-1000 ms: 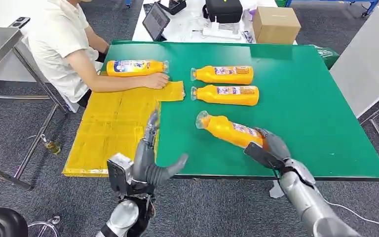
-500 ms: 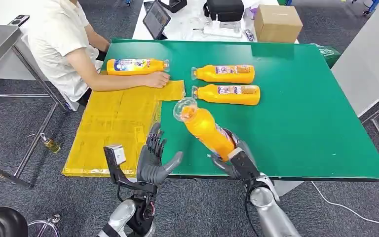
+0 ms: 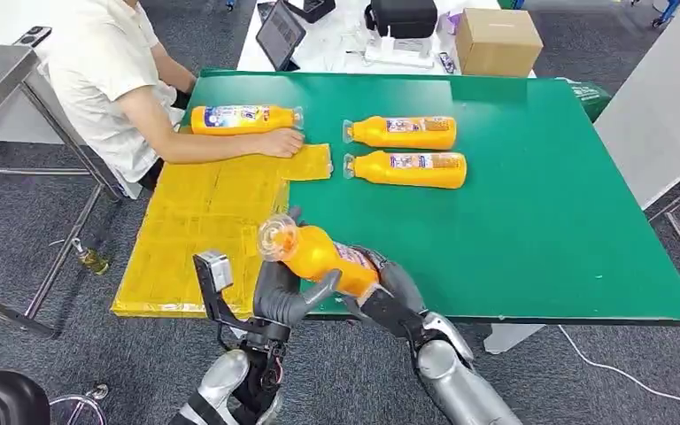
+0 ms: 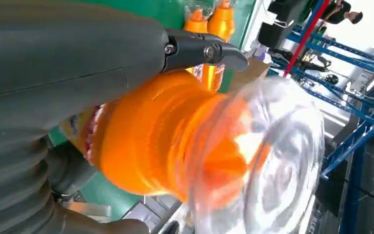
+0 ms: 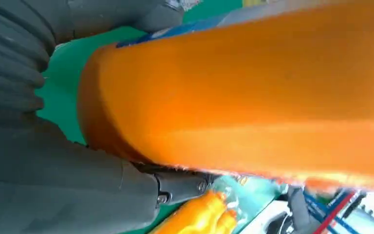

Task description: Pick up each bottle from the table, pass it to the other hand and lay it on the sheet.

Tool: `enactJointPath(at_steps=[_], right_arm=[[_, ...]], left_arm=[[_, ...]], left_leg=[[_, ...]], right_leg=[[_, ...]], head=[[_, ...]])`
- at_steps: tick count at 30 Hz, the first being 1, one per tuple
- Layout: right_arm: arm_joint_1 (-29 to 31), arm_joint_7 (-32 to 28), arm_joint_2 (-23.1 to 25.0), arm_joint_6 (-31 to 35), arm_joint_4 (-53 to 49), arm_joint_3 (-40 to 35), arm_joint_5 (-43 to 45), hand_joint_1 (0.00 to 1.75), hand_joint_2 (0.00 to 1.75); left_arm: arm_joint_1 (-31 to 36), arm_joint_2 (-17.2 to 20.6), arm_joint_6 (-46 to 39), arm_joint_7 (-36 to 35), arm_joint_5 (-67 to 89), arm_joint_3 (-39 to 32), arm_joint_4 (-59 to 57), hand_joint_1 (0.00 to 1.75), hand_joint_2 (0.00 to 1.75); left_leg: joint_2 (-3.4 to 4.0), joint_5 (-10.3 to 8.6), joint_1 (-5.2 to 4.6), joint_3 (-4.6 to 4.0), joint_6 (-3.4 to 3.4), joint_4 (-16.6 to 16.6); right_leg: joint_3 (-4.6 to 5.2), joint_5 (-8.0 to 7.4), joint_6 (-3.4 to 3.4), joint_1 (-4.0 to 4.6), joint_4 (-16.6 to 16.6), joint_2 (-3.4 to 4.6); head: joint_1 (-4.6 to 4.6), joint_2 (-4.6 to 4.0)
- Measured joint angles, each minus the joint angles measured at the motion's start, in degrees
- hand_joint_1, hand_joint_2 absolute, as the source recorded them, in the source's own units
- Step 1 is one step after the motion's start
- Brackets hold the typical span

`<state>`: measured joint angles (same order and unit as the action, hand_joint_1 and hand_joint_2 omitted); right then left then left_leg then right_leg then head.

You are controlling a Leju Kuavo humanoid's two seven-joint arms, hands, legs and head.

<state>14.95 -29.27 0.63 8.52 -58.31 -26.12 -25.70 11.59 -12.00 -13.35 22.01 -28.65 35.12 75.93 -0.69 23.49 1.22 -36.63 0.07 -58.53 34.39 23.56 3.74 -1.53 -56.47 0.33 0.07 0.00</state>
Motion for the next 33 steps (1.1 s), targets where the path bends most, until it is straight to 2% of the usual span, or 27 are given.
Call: enactJointPath(at_steps=[6, 7, 8, 10, 11, 13, 14, 15, 16, 17, 18, 27, 28, 29, 30, 33], right_arm=[[1.2, 1.5, 0.0, 2.0, 1.4, -2.5, -3.1, 1.75, 1.75], [1.5, 1.9, 0.0, 2.9, 1.6, -3.0, -4.0, 1.75, 1.75], [1.7, 2.3, 0.1, 3.7, 1.6, -3.5, -4.8, 1.75, 1.75], [1.9, 3.0, 0.2, 4.9, 1.6, -4.4, -5.5, 1.75, 1.75], [2.1, 3.0, 0.3, 5.2, 1.6, -5.0, -5.6, 1.75, 1.75], [2.1, 3.0, 0.7, 5.0, 1.5, -5.9, -4.6, 1.75, 1.75], [2.1, 3.0, 0.7, 4.8, 1.2, -6.1, -3.8, 1.75, 1.75], [2.1, 3.1, 0.7, 4.5, 1.1, -6.2, -3.0, 1.75, 1.75], [2.0, 3.1, 0.7, 4.1, 0.6, -6.4, -1.9, 1.75, 1.75], [1.8, 3.1, 0.7, 3.8, 0.2, -6.4, -1.3, 1.75, 1.75], [1.6, 3.1, 0.7, 3.5, -0.3, -6.4, -0.6, 1.75, 1.75], [0.7, 3.1, 0.4, 2.0, -3.4, -7.1, 2.3, 1.75, 1.75], [0.6, 3.1, 0.4, 1.9, -3.5, -7.1, 2.3, 1.68, 1.75], [0.6, 3.1, 0.3, 1.9, -3.7, -7.2, 2.4, 0.61, 1.75], [0.6, 3.1, 0.3, 1.9, -3.8, -7.3, 2.4, 0.00, 1.75], [0.4, 2.9, 0.3, 1.3, -3.9, -7.4, 3.3, 0.00, 1.75]], left_arm=[[0.3, 0.0, 0.2, -0.8, 0.4, 0.0, -0.2, 0.00, 1.75], [0.4, 0.0, 0.2, -1.2, 0.5, -0.1, -0.4, 0.37, 1.75], [0.6, 0.0, 0.0, -1.5, 0.6, -0.1, -0.6, 1.34, 1.75], [1.3, 0.0, -1.0, -2.5, 0.9, -0.3, -1.4, 1.50, 1.75], [1.7, 0.0, -1.2, -2.9, 1.0, -0.3, -2.1, 1.75, 1.75], [2.2, -0.2, -1.2, -3.0, 1.2, -0.4, -3.3, 1.75, 1.75], [2.7, -0.3, -1.2, -2.9, 1.3, -0.4, -4.1, 1.50, 1.75], [3.1, -0.3, -1.2, -2.8, 1.6, -0.4, -4.6, 0.82, 1.75], [3.4, -0.4, -1.1, -2.4, 1.9, -0.4, -5.1, 0.82, 1.75], [3.8, -0.4, -1.0, -2.2, 2.2, -0.4, -5.5, 1.50, 1.75], [4.1, -0.5, -1.0, -2.0, 2.4, -0.4, -5.8, 1.75, 1.75], [5.2, -0.8, 0.3, -0.6, 3.0, -0.7, -6.6, 1.75, 1.75], [5.2, -0.8, 0.3, -0.5, 3.0, -0.7, -6.6, 1.75, 1.75], [5.2, -0.8, 0.3, -0.5, 3.0, -0.7, -6.6, 1.75, 1.75], [5.3, -0.8, 0.3, -0.5, 3.0, -0.7, -6.6, 1.75, 1.75], [5.2, -0.8, 1.4, 0.0, 2.7, -1.2, -6.4, 1.75, 1.75]], left_leg=[[-0.02, 0.00, -0.01, -0.03, 0.00, 0.0], [-0.02, 0.00, -0.01, -0.03, 0.00, 0.0], [-0.02, 0.00, -0.01, -0.02, 0.00, 0.0], [-0.03, -0.01, 0.00, -0.02, 0.00, 0.0], [-0.02, -0.01, 0.00, -0.02, -0.01, 0.0], [0.01, -0.02, 0.00, -0.02, -0.01, 0.0], [-0.06, -0.02, 0.00, -0.04, -0.01, 0.0], [-0.10, -0.02, 0.00, -0.04, -0.01, 0.0], [-0.10, -0.02, 0.00, -0.05, -0.01, 0.0], [-0.09, -0.02, -0.01, -0.07, -0.01, 0.0], [-0.09, -0.02, -0.01, -0.07, -0.01, 0.0], [-0.13, -0.02, -0.01, -0.10, -0.01, 0.0], [-0.13, -0.02, 0.00, -0.10, -0.01, 0.0], [-0.13, -0.02, 0.00, -0.10, -0.01, 0.0], [-0.13, -0.02, 0.00, -0.10, -0.01, 0.0], [-0.13, -0.02, 0.00, -0.10, -0.01, 0.0]], right_leg=[[0.01, 0.00, 0.00, -0.01, 0.0, 0.00], [0.01, 0.00, 0.00, -0.01, 0.0, 0.00], [0.01, 0.00, 0.00, 0.00, 0.0, 0.00], [0.01, 0.00, 0.00, 0.01, 0.0, -0.01], [0.01, -0.01, 0.00, 0.01, 0.0, 0.00], [0.04, -0.01, 0.00, 0.01, 0.0, 0.00], [0.03, -0.01, 0.00, 0.01, 0.0, -0.03], [0.02, -0.01, 0.00, 0.01, 0.0, -0.03], [0.02, -0.01, 0.00, 0.00, 0.0, -0.03], [0.03, -0.01, 0.00, 0.00, 0.0, -0.03], [0.02, -0.01, 0.00, 0.00, 0.0, -0.03], [0.04, 0.00, 0.00, 0.00, 0.0, -0.04], [0.04, -0.01, 0.00, 0.00, 0.0, -0.04], [0.04, -0.01, 0.00, 0.00, 0.0, -0.03], [0.04, -0.01, 0.00, 0.00, 0.0, -0.03], [0.04, -0.01, 0.00, 0.00, 0.0, -0.04]], head=[[0.00, 0.00], [-0.02, 0.00], [-0.02, 0.00], [0.00, 0.00], [0.00, 0.00], [-0.04, 0.00], [0.00, 0.00], [0.02, 0.00], [0.00, 0.00], [0.00, 0.00], [0.02, 0.00], [-0.02, 0.00], [0.00, 0.00], [0.00, 0.00], [0.00, 0.00], [0.00, 0.00]])
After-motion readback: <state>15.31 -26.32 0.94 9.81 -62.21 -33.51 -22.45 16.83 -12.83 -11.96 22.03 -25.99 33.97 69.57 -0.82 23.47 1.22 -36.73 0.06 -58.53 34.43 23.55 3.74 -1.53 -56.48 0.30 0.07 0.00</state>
